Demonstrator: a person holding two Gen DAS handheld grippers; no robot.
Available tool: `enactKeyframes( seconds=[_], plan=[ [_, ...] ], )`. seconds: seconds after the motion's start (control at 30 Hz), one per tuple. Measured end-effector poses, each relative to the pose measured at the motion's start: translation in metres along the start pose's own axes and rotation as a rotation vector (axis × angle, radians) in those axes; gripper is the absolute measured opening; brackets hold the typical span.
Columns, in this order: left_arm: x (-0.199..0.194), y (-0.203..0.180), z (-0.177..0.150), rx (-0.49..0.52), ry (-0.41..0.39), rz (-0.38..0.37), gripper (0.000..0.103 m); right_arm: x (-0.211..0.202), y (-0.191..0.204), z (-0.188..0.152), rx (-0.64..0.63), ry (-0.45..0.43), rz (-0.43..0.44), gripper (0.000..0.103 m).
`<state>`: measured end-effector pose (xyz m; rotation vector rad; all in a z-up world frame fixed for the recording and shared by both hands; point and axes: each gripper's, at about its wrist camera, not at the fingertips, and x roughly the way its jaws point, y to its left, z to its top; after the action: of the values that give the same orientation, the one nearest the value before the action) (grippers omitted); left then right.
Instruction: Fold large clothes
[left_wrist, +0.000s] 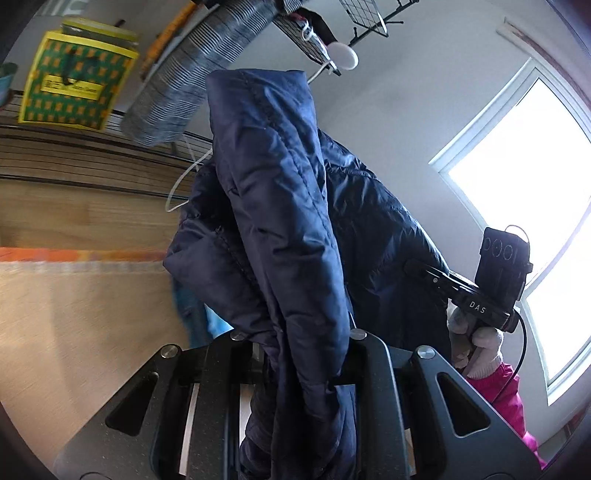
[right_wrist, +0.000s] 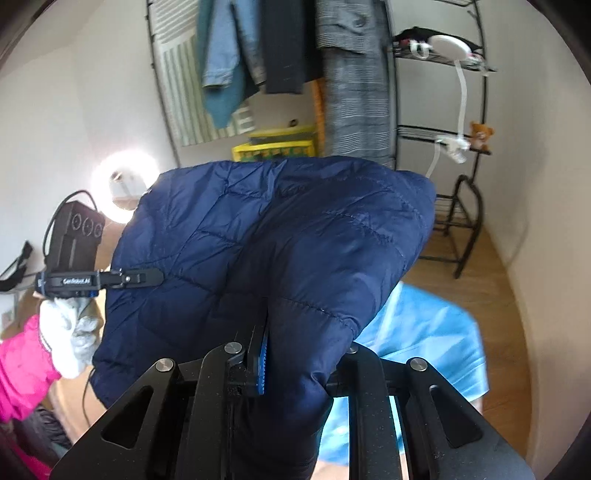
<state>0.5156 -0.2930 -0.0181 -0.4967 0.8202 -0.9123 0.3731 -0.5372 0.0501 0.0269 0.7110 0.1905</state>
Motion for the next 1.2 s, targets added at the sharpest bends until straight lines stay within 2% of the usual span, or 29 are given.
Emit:
enactKeyframes(
  seconds=[0.13, 0.23, 0.33, 0.43, 0.57, 0.67, 0.7, 0.73, 0.77, 0.83, 0.9, 1.0, 1.07, 1.2],
  plan=[
    [0.051, -0.001, 0.003, 0.002, 0.007, 0.012, 0.017, 0.015, -0.040, 0.003, -0.003, -0.005, -0.057, 0.017],
    [0.083, 0.011, 0.000, -0.033, 0.012, 0.031, 0.017, 0.031, -0.063, 0.001, -0.009, -0.002, -0.091, 0.017],
    [0.110, 0.024, -0.007, -0.066, 0.025, 0.057, 0.017, 0.058, -0.076, -0.005, -0.037, 0.023, -0.127, 0.017],
    [0.126, 0.036, -0.014, -0.087, 0.037, 0.090, 0.017, 0.093, -0.095, -0.011, -0.025, 0.096, -0.179, 0.020],
    [0.128, 0.043, -0.021, -0.101, 0.033, 0.106, 0.018, 0.113, -0.126, -0.019, 0.048, 0.160, -0.256, 0.034],
    [0.131, 0.042, -0.023, -0.085, 0.067, 0.129, 0.023, 0.106, -0.141, -0.023, 0.106, 0.150, -0.294, 0.042],
    [0.131, 0.043, -0.023, -0.091, 0.068, 0.134, 0.024, 0.101, -0.143, -0.025, 0.108, 0.142, -0.335, 0.050],
    [0.130, 0.046, -0.023, -0.105, 0.068, 0.130, 0.025, 0.094, -0.146, -0.026, 0.109, 0.131, -0.411, 0.055],
    [0.129, 0.047, -0.024, -0.119, 0.070, 0.127, 0.026, 0.085, -0.150, -0.027, 0.124, 0.118, -0.483, 0.064],
    [0.128, 0.046, -0.027, -0.117, 0.076, 0.162, 0.038, 0.065, -0.148, -0.031, 0.159, 0.081, -0.529, 0.065],
    [0.125, 0.044, -0.023, -0.090, 0.073, 0.181, 0.040, 0.042, -0.133, -0.037, 0.147, 0.008, -0.507, 0.065],
    [0.111, 0.035, -0.023, -0.037, 0.061, 0.252, 0.047, 0.026, -0.104, -0.049, 0.135, -0.051, -0.400, 0.065],
    [0.098, 0.032, -0.023, -0.019, 0.026, 0.281, 0.047, 0.034, -0.086, -0.058, 0.086, -0.017, -0.367, 0.065],
    [0.065, 0.019, -0.021, 0.045, -0.112, 0.390, 0.047, 0.068, -0.083, -0.078, 0.015, 0.109, -0.396, 0.065]
  ],
)
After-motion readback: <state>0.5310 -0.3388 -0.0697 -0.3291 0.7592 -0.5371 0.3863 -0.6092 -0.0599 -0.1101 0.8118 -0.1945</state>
